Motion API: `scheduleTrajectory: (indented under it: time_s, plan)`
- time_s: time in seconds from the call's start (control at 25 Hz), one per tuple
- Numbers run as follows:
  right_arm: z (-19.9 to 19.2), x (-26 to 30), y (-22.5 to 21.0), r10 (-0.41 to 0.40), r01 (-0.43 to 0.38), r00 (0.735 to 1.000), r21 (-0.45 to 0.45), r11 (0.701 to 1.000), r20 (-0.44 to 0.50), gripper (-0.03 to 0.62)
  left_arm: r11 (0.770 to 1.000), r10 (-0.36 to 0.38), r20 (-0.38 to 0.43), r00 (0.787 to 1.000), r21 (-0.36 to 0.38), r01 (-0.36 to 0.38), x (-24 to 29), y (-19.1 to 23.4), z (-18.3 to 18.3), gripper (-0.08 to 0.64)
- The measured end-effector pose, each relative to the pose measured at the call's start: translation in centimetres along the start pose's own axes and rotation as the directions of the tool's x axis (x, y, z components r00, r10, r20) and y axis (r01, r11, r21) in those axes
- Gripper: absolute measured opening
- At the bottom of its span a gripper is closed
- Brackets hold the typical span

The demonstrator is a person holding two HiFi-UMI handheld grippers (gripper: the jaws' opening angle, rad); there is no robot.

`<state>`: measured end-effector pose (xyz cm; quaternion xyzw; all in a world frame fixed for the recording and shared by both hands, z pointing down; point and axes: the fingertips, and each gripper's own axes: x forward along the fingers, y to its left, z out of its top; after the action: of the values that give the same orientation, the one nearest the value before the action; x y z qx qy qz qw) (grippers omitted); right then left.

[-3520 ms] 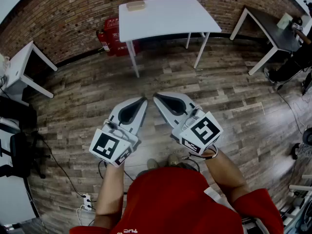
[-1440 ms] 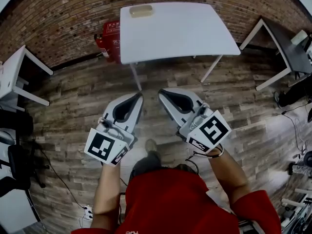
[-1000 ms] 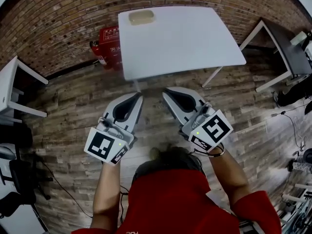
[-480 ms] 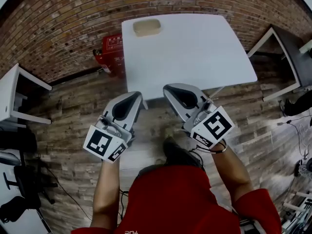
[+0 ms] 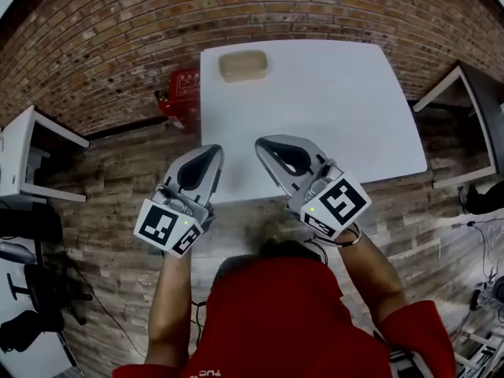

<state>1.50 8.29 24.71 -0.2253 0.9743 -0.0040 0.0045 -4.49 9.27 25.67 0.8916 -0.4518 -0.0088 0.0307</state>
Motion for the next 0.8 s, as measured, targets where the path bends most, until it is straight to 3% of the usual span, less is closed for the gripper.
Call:
scheduleTrajectory:
  time_s: [0.36, 0.8]
  plan:
    - [-0.7, 4.5, -7.6, 0.026, -0.026, 0.999, 0.009, 1.0, -0.018, 0.031, 0.999, 0.034, -0.009, 0.999, -0.009, -0.034, 6.0, 5.3, -0.3, 0.014]
    - [-2.2, 12.7, -14.7, -0.035, 0.035, 0.997, -0.005, 0.999, -0.069, 0.031, 1.0, -0.026, -0.039, 0.999, -0.004, 0.026, 12.0, 14.1, -1.5, 0.014]
